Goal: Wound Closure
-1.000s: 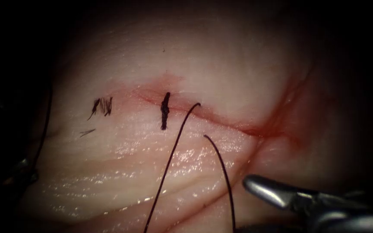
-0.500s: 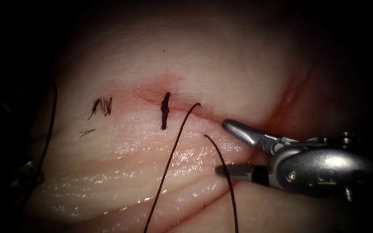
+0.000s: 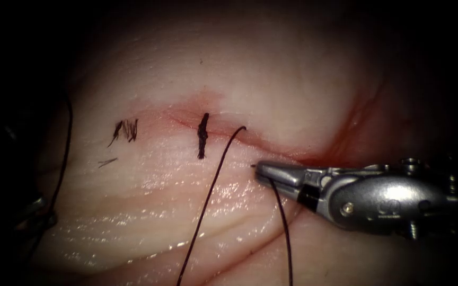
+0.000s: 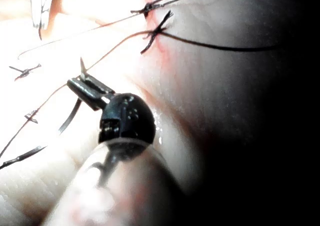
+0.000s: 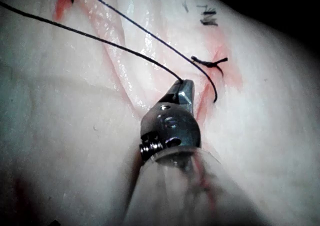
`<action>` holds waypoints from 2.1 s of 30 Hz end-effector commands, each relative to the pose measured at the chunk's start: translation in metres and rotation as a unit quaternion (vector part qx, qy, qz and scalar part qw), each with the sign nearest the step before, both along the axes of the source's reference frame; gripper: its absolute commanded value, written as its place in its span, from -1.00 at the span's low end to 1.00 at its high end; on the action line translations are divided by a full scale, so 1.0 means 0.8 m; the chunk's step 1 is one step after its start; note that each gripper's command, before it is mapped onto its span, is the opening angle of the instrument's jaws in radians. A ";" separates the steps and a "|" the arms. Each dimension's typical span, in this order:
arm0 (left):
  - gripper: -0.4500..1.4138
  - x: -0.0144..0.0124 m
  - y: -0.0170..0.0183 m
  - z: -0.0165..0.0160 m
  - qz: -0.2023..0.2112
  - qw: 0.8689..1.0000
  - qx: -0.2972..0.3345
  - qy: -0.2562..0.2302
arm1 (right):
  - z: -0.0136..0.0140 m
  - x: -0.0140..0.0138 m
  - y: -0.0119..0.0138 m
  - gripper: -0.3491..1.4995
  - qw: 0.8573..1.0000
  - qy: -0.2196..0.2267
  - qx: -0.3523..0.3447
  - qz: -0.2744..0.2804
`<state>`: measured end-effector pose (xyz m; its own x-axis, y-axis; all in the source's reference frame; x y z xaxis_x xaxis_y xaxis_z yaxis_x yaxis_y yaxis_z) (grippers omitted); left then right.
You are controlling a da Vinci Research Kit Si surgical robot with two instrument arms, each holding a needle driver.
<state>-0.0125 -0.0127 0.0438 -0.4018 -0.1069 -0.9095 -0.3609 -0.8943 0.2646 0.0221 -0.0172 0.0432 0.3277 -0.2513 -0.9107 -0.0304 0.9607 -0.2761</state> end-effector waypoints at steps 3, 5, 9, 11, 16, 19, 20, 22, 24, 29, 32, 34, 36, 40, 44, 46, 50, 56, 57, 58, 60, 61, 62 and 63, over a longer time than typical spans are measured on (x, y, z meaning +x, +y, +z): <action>-1.00 -0.0008 -0.0002 0.0007 0.000 1.000 0.000 0.000 | -0.0010 0.0008 -0.0010 -1.00 1.000 0.008 -0.001 -0.008; -1.00 -0.0009 -0.0002 0.0007 0.001 1.000 0.000 -0.002 | -0.0023 0.0008 -0.0017 -1.00 1.000 0.011 0.001 -0.014; -1.00 -0.0009 -0.0003 0.0008 0.001 1.000 -0.001 -0.002 | -0.0048 0.0006 -0.0035 -1.00 0.999 0.016 0.002 -0.030; -1.00 -0.0009 -0.0003 0.0008 0.002 1.000 -0.001 -0.002 | -0.0063 0.0004 -0.0049 -1.00 0.999 0.018 0.003 -0.044; -1.00 -0.0010 -0.0003 0.0010 0.002 1.000 -0.001 -0.001 | -0.0101 -0.0001 -0.0086 -1.00 0.997 0.021 0.001 -0.072; -1.00 -0.0011 -0.0003 0.0010 0.002 1.000 -0.001 -0.001 | -0.0124 -0.0003 -0.0108 -1.00 0.996 0.021 0.000 -0.090; -1.00 -0.0011 -0.0003 0.0010 0.001 1.000 0.002 -0.002 | -0.0133 -0.0003 -0.0117 -1.00 0.995 0.020 -0.001 -0.098; -1.00 -0.0012 -0.0003 0.0010 0.002 1.000 0.002 -0.001 | -0.0145 -0.0002 -0.0129 -1.00 0.994 0.019 -0.002 -0.111; -1.00 -0.0012 -0.0003 0.0010 0.002 1.000 0.002 -0.001 | -0.0159 -0.0001 -0.0143 -1.00 0.992 0.019 -0.001 -0.124; -1.00 -0.0012 -0.0003 0.0010 0.002 1.000 0.002 -0.002 | -0.0190 0.0000 -0.0171 -1.00 0.987 0.016 -0.005 -0.158; -1.00 -0.0012 -0.0003 0.0010 0.002 1.000 0.002 -0.002 | -0.0205 -0.0001 -0.0186 -1.00 0.984 0.016 -0.007 -0.176; -1.00 -0.0012 -0.0003 0.0010 0.002 1.000 0.002 -0.002 | -0.0213 -0.0001 -0.0198 -1.00 0.981 0.016 -0.009 -0.191; -1.00 -0.0012 -0.0003 0.0010 0.002 1.000 0.002 -0.002 | -0.0219 -0.0001 -0.0210 -1.00 0.978 0.015 -0.010 -0.209; -1.00 -0.0013 -0.0003 0.0010 0.002 1.000 0.002 -0.002 | -0.0228 0.0002 -0.0220 -1.00 0.974 0.018 -0.011 -0.225; -1.00 -0.0014 -0.0004 0.0010 0.003 1.000 0.002 -0.003 | -0.0229 0.0003 -0.0191 0.12 0.986 0.040 -0.011 -0.159; -1.00 -0.0014 -0.0004 0.0010 0.003 1.000 0.002 -0.003 | -0.0226 0.0000 -0.0165 0.56 0.992 0.053 -0.007 -0.118; -1.00 -0.0014 -0.0005 0.0010 0.004 1.000 0.002 -0.002 | -0.0209 -0.0010 -0.0116 0.71 0.996 0.039 -0.009 -0.078; -1.00 -0.0014 -0.0004 0.0012 0.005 1.000 0.002 -0.002 | -0.0149 -0.0018 -0.0059 0.74 0.999 0.017 -0.012 -0.048; -1.00 -0.0014 -0.0004 0.0012 0.005 1.000 0.002 -0.002 | -0.0137 -0.0018 -0.0053 0.74 0.999 0.013 -0.012 -0.045; -1.00 -0.0014 -0.0005 0.0013 0.005 1.000 0.002 -0.002 | -0.0122 -0.0019 -0.0046 0.76 0.999 0.010 -0.012 -0.041; -1.00 -0.0014 -0.0005 0.0013 0.006 1.000 0.002 -0.002 | -0.0101 -0.0021 -0.0037 0.76 0.999 0.004 -0.013 -0.036; -1.00 -0.0014 -0.0005 0.0013 0.006 1.000 0.002 -0.002 | -0.0091 -0.0023 -0.0034 0.76 0.999 0.003 -0.014 -0.033; -1.00 -0.0014 -0.0005 0.0013 0.006 1.000 0.002 -0.002 | -0.0080 -0.0028 -0.0030 0.76 0.999 0.004 -0.015 -0.029; -1.00 -0.0014 -0.0005 0.0013 0.006 1.000 0.002 -0.002 | -0.0074 -0.0033 -0.0027 0.76 1.000 0.008 -0.005 -0.023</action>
<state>-0.0131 -0.0130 0.0444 -0.3984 -0.1068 -0.9110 -0.3516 -0.8996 0.2592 0.0189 -0.0196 0.0365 0.2902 -0.2626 -0.9202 -0.0008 0.9616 -0.2746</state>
